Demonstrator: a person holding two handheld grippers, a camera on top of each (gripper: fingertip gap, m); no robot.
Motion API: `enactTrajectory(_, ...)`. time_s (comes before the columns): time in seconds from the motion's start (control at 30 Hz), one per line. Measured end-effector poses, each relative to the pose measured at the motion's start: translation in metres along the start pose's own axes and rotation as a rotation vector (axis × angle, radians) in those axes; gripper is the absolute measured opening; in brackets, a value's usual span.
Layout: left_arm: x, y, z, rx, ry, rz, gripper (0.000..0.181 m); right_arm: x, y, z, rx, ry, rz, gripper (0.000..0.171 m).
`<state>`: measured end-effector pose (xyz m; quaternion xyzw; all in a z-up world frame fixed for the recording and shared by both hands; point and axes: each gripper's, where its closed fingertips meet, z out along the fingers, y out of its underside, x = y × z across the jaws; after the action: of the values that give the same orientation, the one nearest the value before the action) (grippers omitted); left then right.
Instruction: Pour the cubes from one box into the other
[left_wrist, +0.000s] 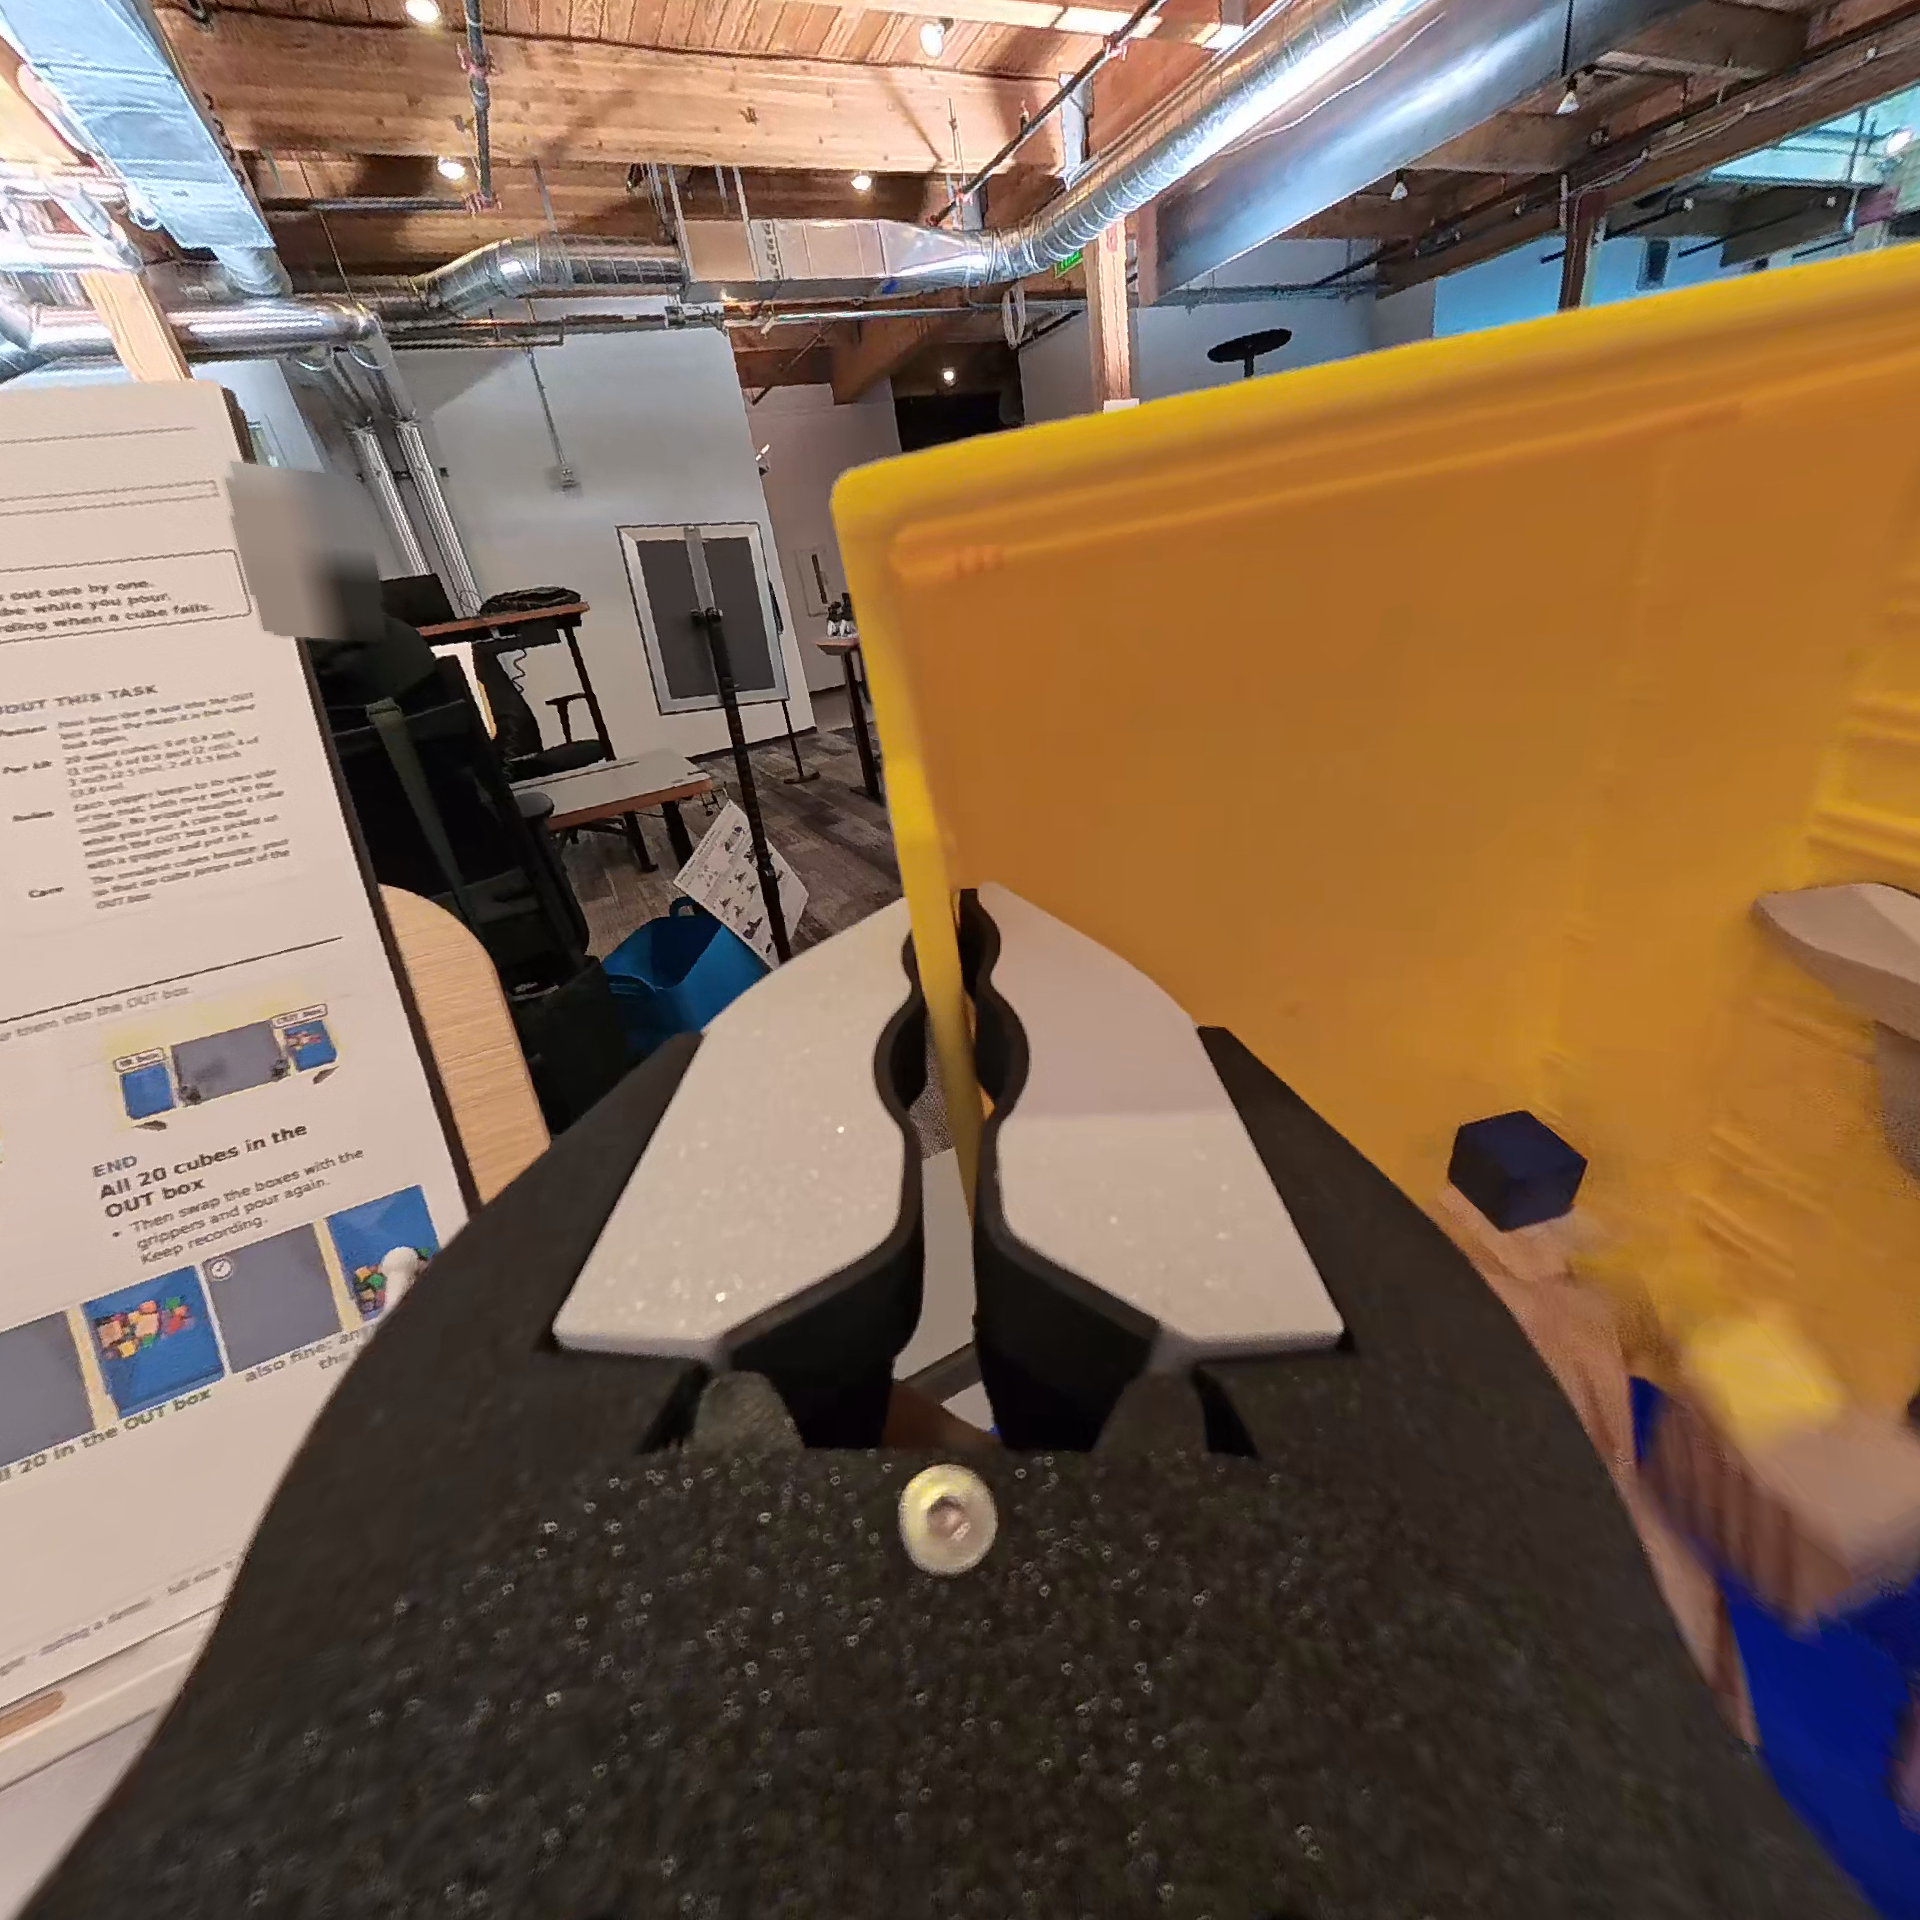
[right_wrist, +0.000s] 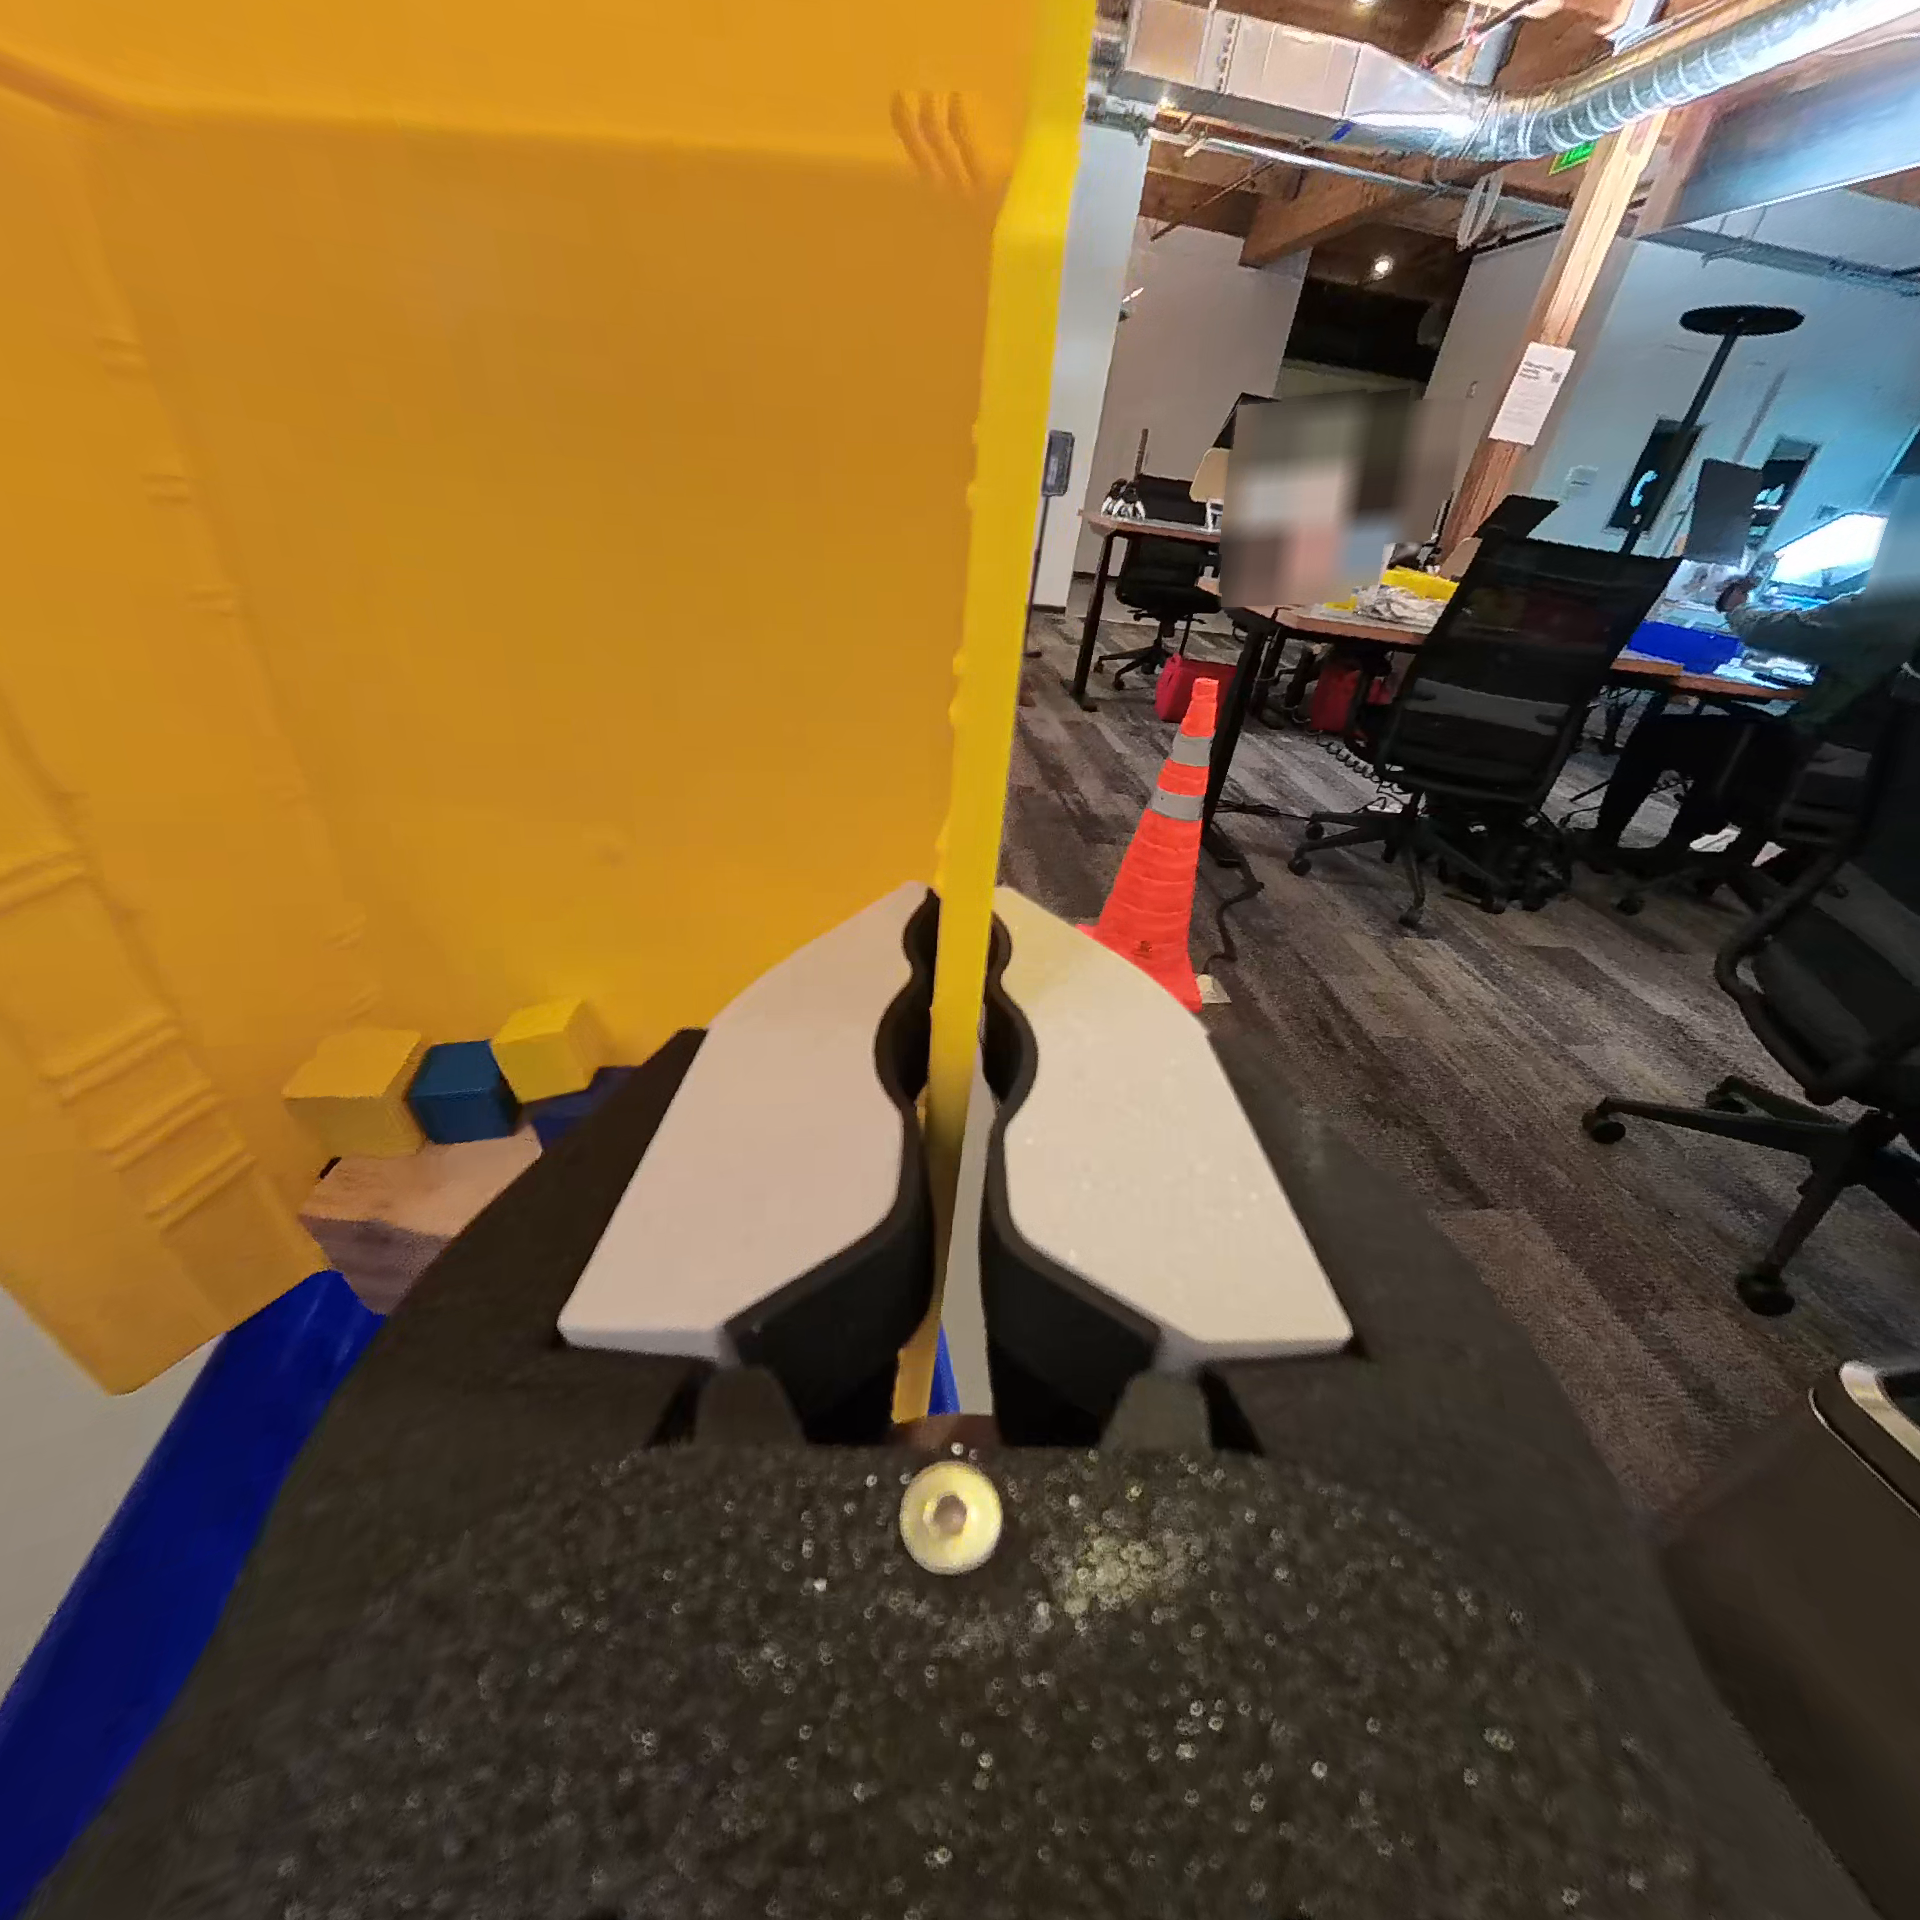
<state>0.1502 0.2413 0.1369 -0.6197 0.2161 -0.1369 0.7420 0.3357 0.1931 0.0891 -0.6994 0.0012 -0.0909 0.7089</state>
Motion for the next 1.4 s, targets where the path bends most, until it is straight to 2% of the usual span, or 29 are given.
enactTrajectory(0.23, -0.004, -0.007, 0.001, 0.009, -0.021, -0.004, 0.003, -0.002, -0.005, 0.004, -0.001, -0.012, 0.010, 0.004)
enactTrajectory(0.63, -0.005, -0.022, -0.006, 0.121, -0.044, -0.028, 0.003, 0.002, -0.033, 0.000, 0.118, 0.012, -0.055, 0.004)
enactTrajectory(1.0, 0.002, -0.008, -0.001, 0.141, 0.015, -0.162, 0.004, 0.012, -0.050, -0.010, 0.178, 0.077, -0.169, 0.004)
enactTrajectory(1.27, -0.001, 0.008, -0.002, 0.134, 0.008, -0.204, 0.004, 0.007, -0.041, -0.007, 0.148, 0.054, -0.169, 0.004)
enactTrajectory(1.4, -0.004, 0.005, -0.004, 0.140, 0.002, -0.205, 0.003, 0.004, -0.043, -0.006, 0.148, 0.052, -0.177, 0.004)
